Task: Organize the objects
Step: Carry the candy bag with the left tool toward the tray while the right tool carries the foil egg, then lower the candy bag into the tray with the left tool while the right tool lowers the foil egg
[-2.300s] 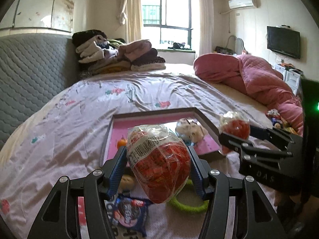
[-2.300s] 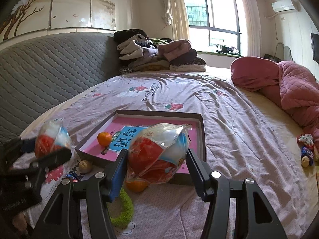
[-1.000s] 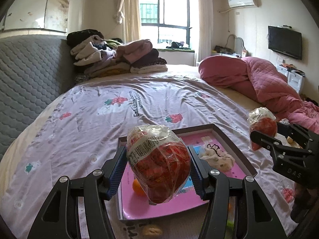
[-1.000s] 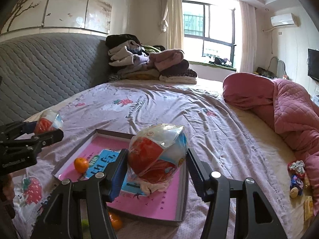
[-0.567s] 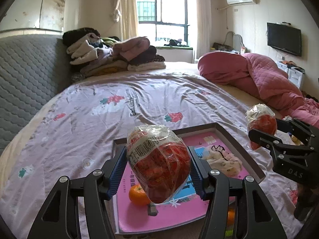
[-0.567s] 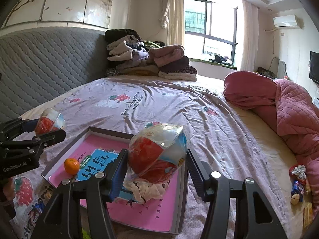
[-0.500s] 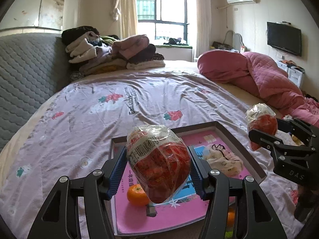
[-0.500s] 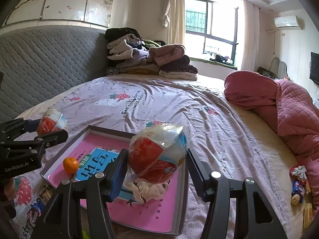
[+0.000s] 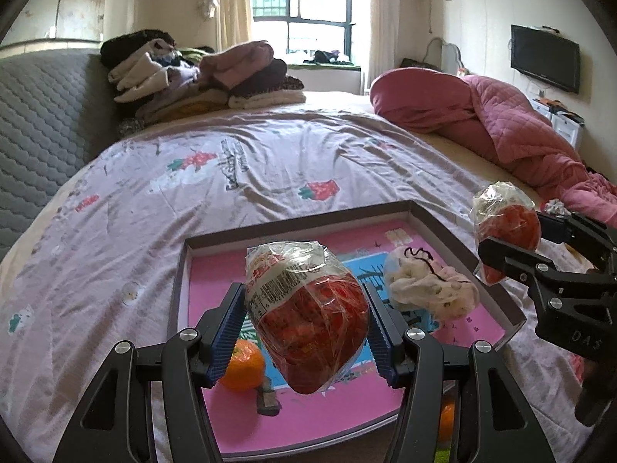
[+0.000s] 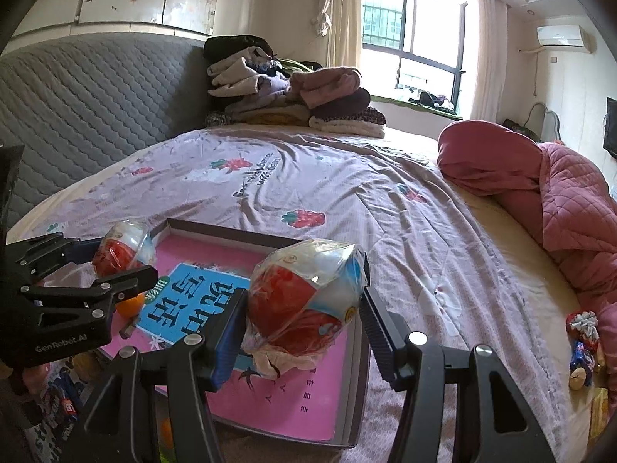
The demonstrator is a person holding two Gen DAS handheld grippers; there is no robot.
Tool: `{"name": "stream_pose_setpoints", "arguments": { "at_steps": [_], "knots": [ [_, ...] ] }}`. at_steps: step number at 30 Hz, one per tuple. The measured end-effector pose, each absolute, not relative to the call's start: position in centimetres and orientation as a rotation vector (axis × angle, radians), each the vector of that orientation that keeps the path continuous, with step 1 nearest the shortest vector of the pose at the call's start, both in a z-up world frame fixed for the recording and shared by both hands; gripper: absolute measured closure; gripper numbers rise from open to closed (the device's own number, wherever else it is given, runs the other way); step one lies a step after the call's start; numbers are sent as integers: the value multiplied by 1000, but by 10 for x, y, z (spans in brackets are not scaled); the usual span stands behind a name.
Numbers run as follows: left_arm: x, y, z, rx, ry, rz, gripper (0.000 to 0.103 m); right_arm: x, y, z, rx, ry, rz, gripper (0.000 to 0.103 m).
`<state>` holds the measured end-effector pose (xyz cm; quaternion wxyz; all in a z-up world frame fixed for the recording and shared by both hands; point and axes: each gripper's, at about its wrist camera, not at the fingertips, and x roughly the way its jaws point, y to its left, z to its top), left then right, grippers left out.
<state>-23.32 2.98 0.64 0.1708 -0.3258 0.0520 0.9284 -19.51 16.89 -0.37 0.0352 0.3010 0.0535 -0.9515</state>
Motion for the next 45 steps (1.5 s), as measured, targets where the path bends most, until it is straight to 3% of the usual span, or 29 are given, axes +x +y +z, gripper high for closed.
{"name": "stream_pose_setpoints", "arguments": {
  "at_steps": [45],
  "knots": [
    [-242, 56, -44, -1168, 238, 2432, 42, -210, 162, -55, 1236, 261, -2774, 45]
  ]
}}
